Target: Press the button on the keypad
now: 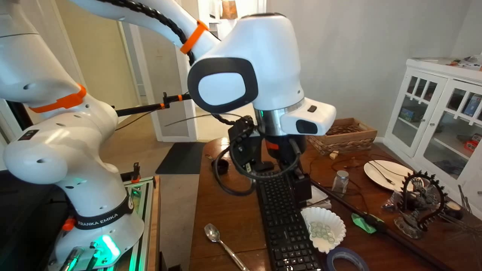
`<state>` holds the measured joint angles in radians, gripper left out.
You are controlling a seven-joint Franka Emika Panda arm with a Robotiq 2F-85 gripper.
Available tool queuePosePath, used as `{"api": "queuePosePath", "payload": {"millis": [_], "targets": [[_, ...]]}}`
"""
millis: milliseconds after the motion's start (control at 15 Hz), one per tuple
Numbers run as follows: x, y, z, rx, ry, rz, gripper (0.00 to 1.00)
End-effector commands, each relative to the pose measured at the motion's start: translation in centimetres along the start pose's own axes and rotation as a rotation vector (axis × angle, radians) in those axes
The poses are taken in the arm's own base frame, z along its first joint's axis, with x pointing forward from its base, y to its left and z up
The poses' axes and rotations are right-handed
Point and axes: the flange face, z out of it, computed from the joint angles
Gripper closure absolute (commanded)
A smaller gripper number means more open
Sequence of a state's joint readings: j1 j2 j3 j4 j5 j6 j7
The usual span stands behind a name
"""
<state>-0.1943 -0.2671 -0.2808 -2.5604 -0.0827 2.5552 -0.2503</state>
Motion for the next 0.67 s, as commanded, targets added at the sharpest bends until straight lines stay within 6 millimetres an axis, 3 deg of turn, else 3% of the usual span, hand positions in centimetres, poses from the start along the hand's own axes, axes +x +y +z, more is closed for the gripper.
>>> {"api": "queuePosePath", "payload": {"millis": [0, 333, 600], "targets": [[1.2, 0.0, 4.6, 0.015, 0.001, 0.033, 0.58], [1.2, -1.8, 10.2, 0.022, -0.092, 0.026, 0.96], [1.0, -2.2, 13.7, 0.03, -0.148, 0.007, 1.0]]}}
